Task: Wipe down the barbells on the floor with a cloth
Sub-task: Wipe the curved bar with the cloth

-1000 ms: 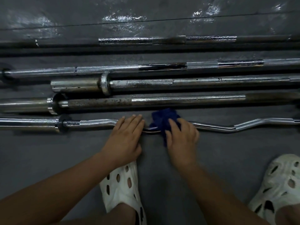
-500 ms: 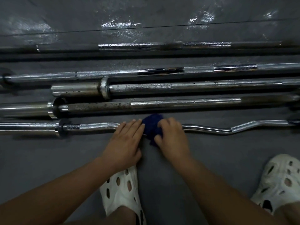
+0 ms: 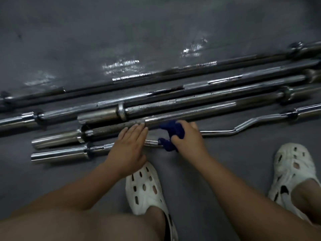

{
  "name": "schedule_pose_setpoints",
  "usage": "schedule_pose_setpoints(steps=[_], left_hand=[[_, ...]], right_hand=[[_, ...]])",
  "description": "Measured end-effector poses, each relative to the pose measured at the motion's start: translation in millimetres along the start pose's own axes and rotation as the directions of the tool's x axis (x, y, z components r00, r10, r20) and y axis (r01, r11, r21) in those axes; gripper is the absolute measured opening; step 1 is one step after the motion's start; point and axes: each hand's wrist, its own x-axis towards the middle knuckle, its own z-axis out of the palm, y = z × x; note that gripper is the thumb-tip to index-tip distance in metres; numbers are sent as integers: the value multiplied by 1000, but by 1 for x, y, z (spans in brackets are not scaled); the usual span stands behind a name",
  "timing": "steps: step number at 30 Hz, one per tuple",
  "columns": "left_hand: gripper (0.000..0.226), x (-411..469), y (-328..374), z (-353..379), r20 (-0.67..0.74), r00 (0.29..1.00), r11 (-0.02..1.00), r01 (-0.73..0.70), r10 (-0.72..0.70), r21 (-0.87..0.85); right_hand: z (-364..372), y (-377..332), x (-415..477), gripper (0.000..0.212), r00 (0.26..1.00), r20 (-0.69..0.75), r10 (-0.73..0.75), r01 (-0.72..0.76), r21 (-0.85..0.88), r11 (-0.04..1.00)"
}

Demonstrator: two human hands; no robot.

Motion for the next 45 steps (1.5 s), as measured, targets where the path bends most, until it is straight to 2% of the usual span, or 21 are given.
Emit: schedule_pose_setpoints(steps=[2, 3, 7, 9, 12, 15, 20, 26, 29, 32, 34, 36, 39, 40, 42, 43, 44, 45], left_hand=[[83, -15, -2, -18, -52, 999, 1000, 2, -2, 16], [83, -22, -1, -29, -72, 997, 1000, -6, 8, 26], [81, -57, 5, -74, -144, 988, 999, 48, -48, 0], [82, -76, 0, -90, -146, 987, 996, 75, -68, 41], [82, -103, -17, -103, -178, 983, 997, 63, -53, 51], [78, -120, -39, -102, -149, 989, 995, 21, -7, 96], [78, -136, -86, -71, -68, 997, 988, -19, 30, 155], [79, -113, -122, -16, 29, 998, 998, -59, 58, 18], [78, -99, -127, 9, 32, 996, 996, -78, 79, -40], [77, -83, -132, 31, 34, 998, 991, -48, 52, -124], [76, -76, -134, 41, 5, 1000, 983, -8, 10, -183], [76, -76, -135, 47, -15, 999, 975, 24, -28, -219], [78, -86, -139, 53, -4, 1000, 972, 25, -27, -236], [78, -90, -140, 55, 8, 1000, 971, 17, -16, -237], [79, -98, -145, 57, 12, 1000, 975, 4, -1, -223], [80, -100, -147, 57, 16, 1000, 978, -3, 6, -211], [80, -102, -149, 57, 23, 1000, 979, -9, 14, -203], [80, -103, -151, 56, 30, 999, 980, -14, 20, -198]], right_hand=[[-12, -16, -15, 18, 999, -44, -22, 20, -33, 999], [-17, -24, -23, 13, 997, -76, -30, 26, -49, 998], [-30, -53, -52, 10, 984, -170, -60, 58, -21, 998], [-31, -62, -62, 10, 985, -157, -73, 72, -10, 997], [-27, -71, -74, 11, 986, -142, -90, 97, 41, 994], [-15, -70, -75, 12, 988, -133, -82, 88, 38, 995], [25, -52, -55, 19, 999, -37, -8, 7, -35, 999], [65, -13, -15, 16, 999, -32, 24, -29, -162, 986], [79, 9, 5, 25, 984, -134, 120, -143, -177, 974], [124, 13, 3, 34, 921, -301, 248, -283, -78, 956], [172, -2, -3, 38, 918, -344, 195, -242, -98, 965], [197, -19, -7, 42, 946, -310, 96, -145, -139, 980], [175, -7, 1, 43, 981, -195, 0, -36, -177, 984], [163, 7, 0, 43, 976, -218, 16, -55, -173, 983], [154, 22, -7, 39, 901, -389, 195, -243, -77, 967], [163, 17, -11, 38, 874, -414, 256, -301, -46, 953], [176, 4, -13, 38, 891, -380, 249, -286, -44, 957], [191, -12, -16, 40, 950, -273, 152, -186, -104, 977]])
